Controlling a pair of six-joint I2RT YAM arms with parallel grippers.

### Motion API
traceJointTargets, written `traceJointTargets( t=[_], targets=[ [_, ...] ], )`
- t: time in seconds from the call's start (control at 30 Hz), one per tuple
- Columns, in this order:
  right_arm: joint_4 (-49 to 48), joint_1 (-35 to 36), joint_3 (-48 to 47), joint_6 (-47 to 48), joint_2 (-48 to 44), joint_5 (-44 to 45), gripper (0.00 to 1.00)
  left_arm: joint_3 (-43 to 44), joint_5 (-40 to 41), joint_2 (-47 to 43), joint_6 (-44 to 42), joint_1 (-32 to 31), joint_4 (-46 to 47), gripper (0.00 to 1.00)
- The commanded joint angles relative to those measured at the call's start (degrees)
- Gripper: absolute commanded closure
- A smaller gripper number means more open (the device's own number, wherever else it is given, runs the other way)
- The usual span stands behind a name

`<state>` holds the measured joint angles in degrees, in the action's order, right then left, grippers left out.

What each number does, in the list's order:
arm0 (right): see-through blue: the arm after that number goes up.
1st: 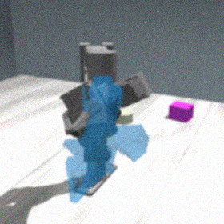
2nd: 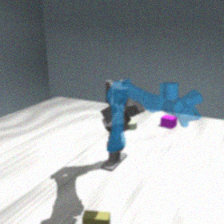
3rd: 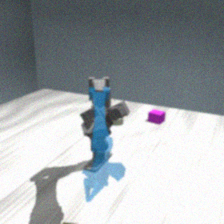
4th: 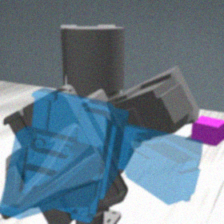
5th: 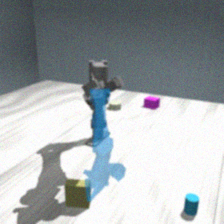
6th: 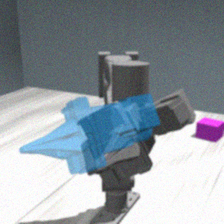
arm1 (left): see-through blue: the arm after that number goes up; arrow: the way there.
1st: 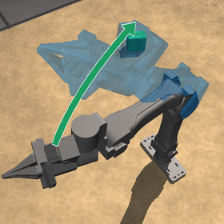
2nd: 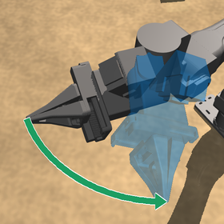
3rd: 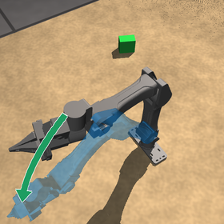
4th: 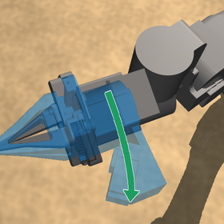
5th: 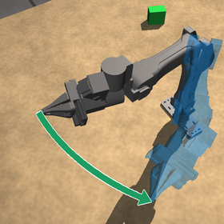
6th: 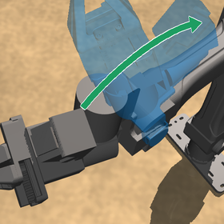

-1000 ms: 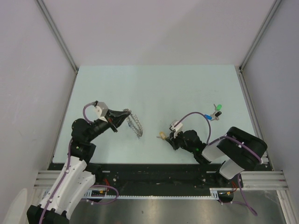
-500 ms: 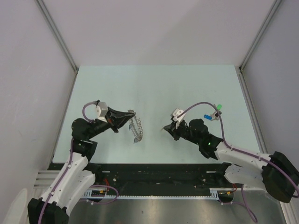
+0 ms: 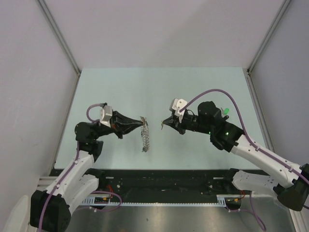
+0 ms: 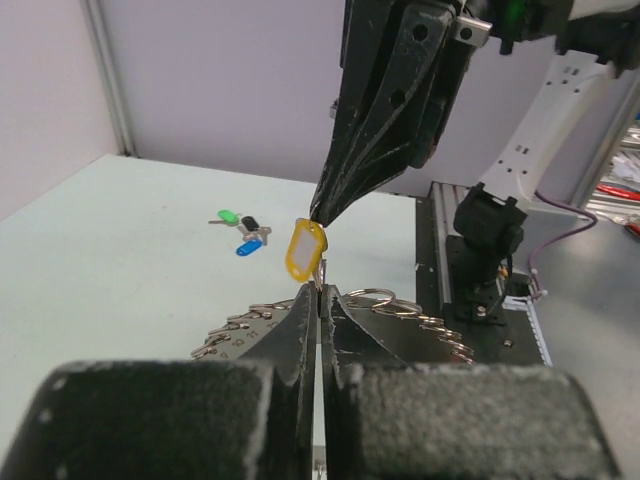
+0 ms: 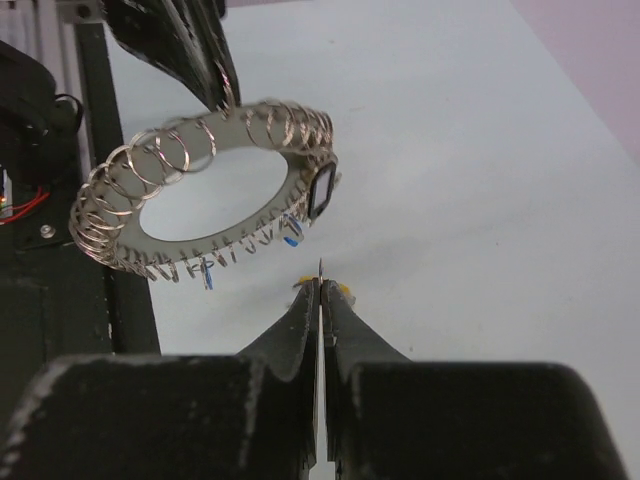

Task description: Put the keys on the keyring

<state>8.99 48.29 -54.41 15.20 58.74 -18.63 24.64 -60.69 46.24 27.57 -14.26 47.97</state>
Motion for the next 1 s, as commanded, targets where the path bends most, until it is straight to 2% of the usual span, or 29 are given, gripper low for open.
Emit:
traceJointTargets(
  t=[0.0,0.37,0.7,0.97],
  targets=[
    [6.3,1.2,-6.9,4.7,2.7,-4.6,1.0,1.8,-4.7,1.6,5.2,-0.4,11.9,1.0],
    [8.0,6.4,-12.4,5.6,6.6,-5.1,1.0,0.8,-10.8,5.6,10.5,-0.4,22.3,1.0],
    [4.5,11.9,-12.5,4.1,7.3,3.7,1.0,0.8,-11.3,7.7,12.0,-0.4,24.7,1.0],
    [2.5,13.5,-12.5,3.6,7.6,6.3,1.0,0.7,-12.3,7.2,11.7,-0.4,24.5,1.0]
  ],
)
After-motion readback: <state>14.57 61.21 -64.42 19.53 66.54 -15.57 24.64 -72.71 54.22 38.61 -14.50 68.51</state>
